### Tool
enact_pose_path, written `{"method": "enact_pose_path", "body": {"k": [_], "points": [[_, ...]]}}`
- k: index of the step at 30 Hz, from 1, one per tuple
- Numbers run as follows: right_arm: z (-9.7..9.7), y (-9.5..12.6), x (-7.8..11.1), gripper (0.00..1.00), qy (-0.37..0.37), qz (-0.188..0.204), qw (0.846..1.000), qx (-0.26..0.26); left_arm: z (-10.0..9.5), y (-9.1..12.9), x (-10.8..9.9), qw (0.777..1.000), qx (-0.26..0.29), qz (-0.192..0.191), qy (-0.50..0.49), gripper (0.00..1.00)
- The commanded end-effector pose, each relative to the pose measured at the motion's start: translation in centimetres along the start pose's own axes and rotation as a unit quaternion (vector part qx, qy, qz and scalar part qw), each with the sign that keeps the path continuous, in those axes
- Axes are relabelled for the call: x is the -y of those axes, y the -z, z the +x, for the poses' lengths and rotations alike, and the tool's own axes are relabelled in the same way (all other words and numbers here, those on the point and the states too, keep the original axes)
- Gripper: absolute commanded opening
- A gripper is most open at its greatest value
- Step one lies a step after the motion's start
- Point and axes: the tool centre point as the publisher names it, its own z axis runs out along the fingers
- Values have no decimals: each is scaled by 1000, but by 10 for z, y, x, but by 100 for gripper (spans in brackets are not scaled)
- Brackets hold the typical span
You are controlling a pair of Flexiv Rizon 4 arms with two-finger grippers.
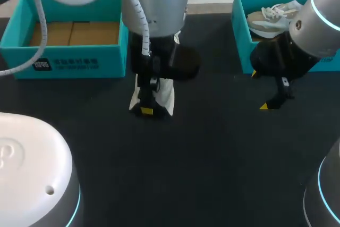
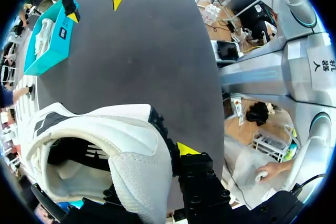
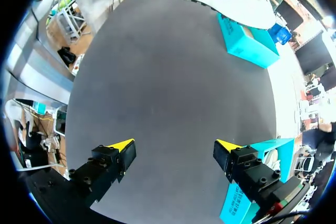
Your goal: Take the shoe out of the shoebox, open the shoe tongue, remove and reinsert the insole, then place the shoe into the shoebox
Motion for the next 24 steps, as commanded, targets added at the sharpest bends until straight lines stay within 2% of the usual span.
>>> {"method": "enact_pose_path", "body": {"k": [1,5,7,15,24], "points": [[0,-1,0,100,0,1,1000,1,0,0,-2,1000,0,2,-1,0],[0,-1,0,100,0,1,1000,1,0,0,-2,1000,0,2,-1,0],[0,-1,0,100,0,1,1000,1,2,1,-13,1000,-1,-3,-12,0],[0,-1,0,100,0,1,1000,1,-2,8,-66,999,-25,5,-26,0],[0,-1,0,100,0,1,1000,1,-11,10,-138,998,-36,8,-47,0]]}}
